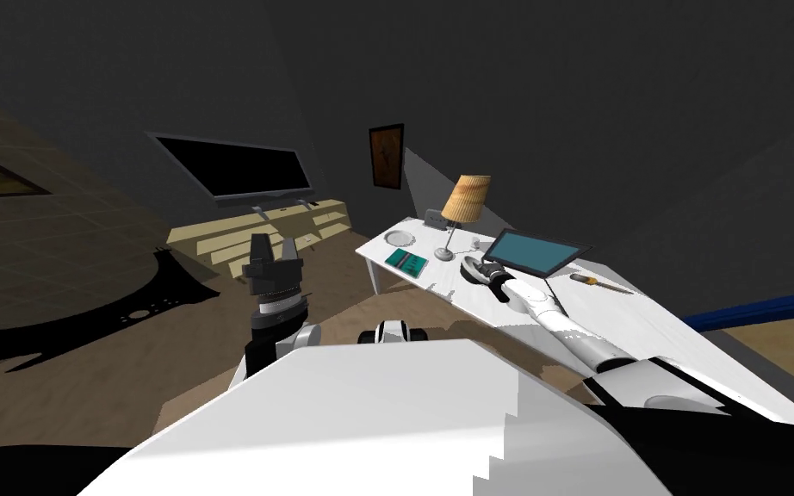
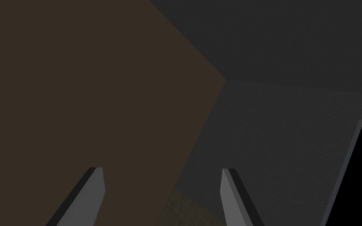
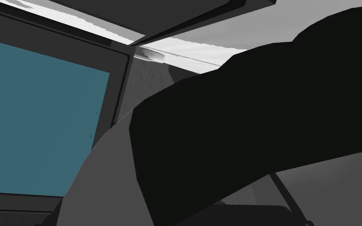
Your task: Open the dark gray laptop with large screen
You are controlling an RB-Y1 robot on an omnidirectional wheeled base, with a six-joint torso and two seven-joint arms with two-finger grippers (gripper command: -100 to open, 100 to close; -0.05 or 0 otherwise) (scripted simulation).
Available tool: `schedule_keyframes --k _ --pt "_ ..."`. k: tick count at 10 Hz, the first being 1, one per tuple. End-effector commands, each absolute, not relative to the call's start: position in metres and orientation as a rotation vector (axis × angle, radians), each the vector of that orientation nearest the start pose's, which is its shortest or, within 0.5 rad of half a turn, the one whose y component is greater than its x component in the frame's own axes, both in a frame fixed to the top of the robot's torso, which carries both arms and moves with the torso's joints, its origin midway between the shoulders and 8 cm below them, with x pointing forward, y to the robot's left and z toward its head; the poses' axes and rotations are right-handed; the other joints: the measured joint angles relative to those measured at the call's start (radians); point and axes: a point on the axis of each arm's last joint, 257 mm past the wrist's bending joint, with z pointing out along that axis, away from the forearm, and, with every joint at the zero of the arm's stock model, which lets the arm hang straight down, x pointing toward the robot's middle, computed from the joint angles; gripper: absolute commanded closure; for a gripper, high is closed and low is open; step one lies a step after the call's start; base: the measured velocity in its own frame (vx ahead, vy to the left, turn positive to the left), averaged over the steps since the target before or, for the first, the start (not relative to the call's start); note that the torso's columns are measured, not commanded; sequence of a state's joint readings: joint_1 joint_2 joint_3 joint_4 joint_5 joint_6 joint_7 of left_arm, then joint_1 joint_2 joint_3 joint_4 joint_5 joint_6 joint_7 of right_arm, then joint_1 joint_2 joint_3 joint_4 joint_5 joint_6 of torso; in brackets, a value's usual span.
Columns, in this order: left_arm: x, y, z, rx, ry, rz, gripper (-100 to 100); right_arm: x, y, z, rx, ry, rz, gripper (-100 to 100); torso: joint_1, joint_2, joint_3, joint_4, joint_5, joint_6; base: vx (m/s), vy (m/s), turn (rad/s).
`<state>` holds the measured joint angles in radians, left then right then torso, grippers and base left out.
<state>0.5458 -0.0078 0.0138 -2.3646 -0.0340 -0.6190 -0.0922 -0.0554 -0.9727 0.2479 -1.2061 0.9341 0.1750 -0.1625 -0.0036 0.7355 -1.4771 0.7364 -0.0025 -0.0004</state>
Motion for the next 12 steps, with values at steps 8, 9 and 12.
schedule_keyframes --k 8,9,12 --pt "0.301 0.275 0.068 -0.475 0.534 -1.198 0 0.454 -0.739 -0.187 -0.076 1.833 -0.979 -100 0.004 0.002 0.001 0.002 0.003 0.0 0.018 0.013 0.133" --pt "0.301 0.275 0.068 -0.475 0.534 -1.198 0 0.451 -0.743 -0.188 -0.071 1.838 -0.988 -100 0.004 0.001 0.0 0.002 0.003 -0.001 0.027 0.006 0.096" --pt "0.301 0.275 0.068 -0.475 0.534 -1.198 0 0.43 -0.784 -0.157 -0.099 1.811 -1.153 -100 0.004 0.003 0.001 0.002 0.003 0.0 0.018 0.006 0.116"
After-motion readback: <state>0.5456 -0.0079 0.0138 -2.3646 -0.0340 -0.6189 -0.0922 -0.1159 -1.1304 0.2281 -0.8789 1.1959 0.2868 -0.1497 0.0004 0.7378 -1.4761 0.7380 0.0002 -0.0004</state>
